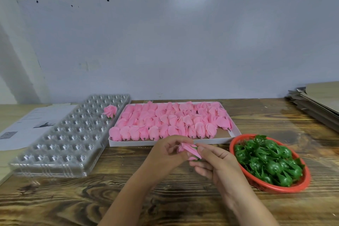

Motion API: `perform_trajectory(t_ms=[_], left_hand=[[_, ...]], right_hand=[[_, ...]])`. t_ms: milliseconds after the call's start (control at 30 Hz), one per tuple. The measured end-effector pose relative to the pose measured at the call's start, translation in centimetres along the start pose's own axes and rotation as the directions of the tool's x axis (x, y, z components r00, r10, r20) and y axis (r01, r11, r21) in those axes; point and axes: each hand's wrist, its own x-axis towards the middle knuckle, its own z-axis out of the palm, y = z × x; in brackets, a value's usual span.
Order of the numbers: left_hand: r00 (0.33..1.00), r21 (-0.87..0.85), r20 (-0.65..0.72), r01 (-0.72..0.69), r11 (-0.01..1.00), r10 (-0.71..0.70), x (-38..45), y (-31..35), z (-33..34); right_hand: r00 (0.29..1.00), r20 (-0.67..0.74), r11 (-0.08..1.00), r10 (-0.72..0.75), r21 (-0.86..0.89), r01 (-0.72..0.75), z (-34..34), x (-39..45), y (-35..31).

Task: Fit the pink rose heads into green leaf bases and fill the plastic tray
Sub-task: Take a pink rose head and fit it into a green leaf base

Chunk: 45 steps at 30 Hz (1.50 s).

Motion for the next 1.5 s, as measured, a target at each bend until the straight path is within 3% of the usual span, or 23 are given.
perform_trajectory(t_ms=[333, 733, 900, 1067, 1500], left_hand=[[1.000, -0.071, -0.019, 0.001, 0.997, -0.002, -0.3, 0.4, 0.6], [0.997, 0.021, -0.077, 0.001, 1.000, 0.001, 0.2, -0.2, 1.0], [0.991, -0.044, -0.118, 0.058, 0.997, -0.063, -0.2, -0.1, 1.3], [0.983, -0.208, 0.068, 0.178, 0.962, -0.168, -0.4, -0.1, 2.4], [0.992, -0.215, 0.048, 0.120, 0.969, -0.113, -0.7, 0.3, 2.3]], right_hand=[[0.999, -0.025, 0.996, -0.041, 0.079, 0.043, 0.2, 0.0, 0.1], [1.000, 0.024, 0.995, -0.007, 0.101, 0.004, -0.3, 0.2, 0.4], [0.996, 0.083, 0.969, 0.022, 0.243, -0.041, -0.4, 0.1, 0.2], [0.972, 0.216, 0.959, 0.095, 0.241, -0.147, 0.7, -0.4, 0.8], [0.956, 0.267, 0.961, 0.119, 0.212, -0.179, 0.7, -0.6, 1.2]])
